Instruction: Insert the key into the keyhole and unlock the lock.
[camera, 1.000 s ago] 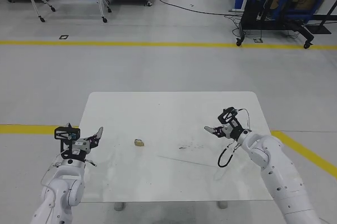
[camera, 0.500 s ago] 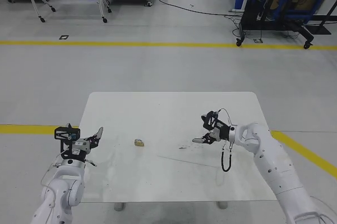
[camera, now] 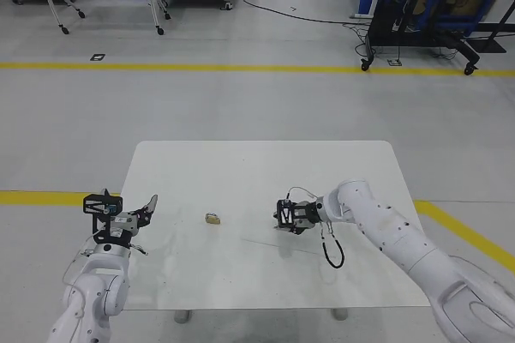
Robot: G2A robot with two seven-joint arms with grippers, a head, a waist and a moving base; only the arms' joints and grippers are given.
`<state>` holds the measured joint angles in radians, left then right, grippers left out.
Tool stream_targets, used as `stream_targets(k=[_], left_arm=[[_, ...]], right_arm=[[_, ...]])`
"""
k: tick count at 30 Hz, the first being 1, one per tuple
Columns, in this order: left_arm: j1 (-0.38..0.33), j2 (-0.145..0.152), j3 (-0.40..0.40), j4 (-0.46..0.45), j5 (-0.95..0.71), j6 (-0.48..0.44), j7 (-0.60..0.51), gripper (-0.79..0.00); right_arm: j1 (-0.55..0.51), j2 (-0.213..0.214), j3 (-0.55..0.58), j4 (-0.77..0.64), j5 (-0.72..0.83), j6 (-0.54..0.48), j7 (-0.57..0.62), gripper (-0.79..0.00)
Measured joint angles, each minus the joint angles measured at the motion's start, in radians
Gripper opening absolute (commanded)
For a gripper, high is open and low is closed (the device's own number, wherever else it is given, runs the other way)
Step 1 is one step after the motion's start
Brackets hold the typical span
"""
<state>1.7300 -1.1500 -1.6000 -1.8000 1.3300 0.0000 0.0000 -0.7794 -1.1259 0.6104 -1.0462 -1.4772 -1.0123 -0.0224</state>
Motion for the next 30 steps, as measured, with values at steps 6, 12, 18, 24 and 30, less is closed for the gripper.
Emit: stream_targets(k=[6,12,18,24,30], left_arm=[[0.000,0.000,0.000,0.000,0.000,0.000,0.000,0.000],[0.000,0.000,0.000,0.000,0.000,0.000,0.000,0.000],[0.000,0.000,0.000,0.000,0.000,0.000,0.000,0.000],[0.000,0.000,0.000,0.000,0.000,0.000,0.000,0.000],[0.000,0.000,0.000,0.000,0.000,0.000,0.000,0.000]], right_arm=[[0.075,0.004,-0.144,0.062,0.016,0.000,-0.126,-0.628],[0.136,-0.013,-0.240,0.122,0.062,0.000,-0.123,-0.536],[0.167,-0.032,-0.269,0.155,0.088,0.000,-0.137,-0.551],[0.179,-0.045,-0.272,0.176,0.072,0.000,-0.161,-0.610],[0.186,-0.069,-0.286,0.196,0.076,0.000,-0.125,-0.680]])
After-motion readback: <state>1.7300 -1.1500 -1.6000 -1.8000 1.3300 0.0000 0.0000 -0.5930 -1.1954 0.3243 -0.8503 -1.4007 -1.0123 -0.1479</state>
